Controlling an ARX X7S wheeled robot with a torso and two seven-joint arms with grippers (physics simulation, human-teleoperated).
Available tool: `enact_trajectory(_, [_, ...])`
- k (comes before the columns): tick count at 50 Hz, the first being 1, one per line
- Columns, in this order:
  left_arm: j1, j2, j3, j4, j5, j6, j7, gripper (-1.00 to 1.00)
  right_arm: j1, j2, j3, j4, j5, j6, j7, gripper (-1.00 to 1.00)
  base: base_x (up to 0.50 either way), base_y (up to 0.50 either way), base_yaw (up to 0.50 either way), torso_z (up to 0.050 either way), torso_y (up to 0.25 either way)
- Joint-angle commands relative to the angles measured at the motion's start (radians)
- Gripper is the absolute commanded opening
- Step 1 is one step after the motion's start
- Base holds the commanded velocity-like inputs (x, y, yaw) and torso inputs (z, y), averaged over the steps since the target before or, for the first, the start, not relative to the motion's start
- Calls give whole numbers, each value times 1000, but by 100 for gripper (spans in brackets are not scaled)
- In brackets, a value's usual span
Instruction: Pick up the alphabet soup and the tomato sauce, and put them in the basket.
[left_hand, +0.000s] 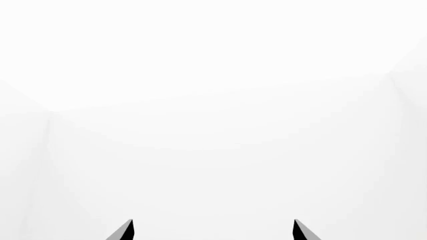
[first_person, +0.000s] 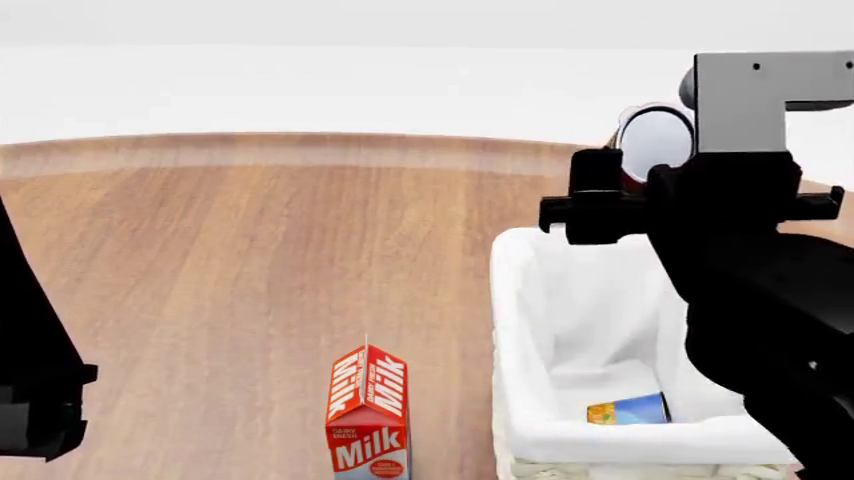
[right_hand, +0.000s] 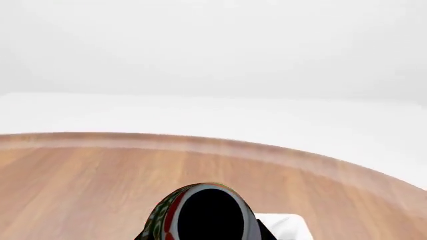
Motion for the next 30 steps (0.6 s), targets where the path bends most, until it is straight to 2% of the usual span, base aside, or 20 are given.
enact_trajectory(1, [5, 0, 4, 0, 1, 5, -3, 100, 34, -67, -27, 200, -116, -74, -67, -100, 0, 0, 0, 0, 0])
enact_trajectory(30, [7, 0, -1, 0, -7, 3, -1, 100, 86, -229, -62, 653, -234, -254, -161, -100, 0, 0, 0, 0, 0])
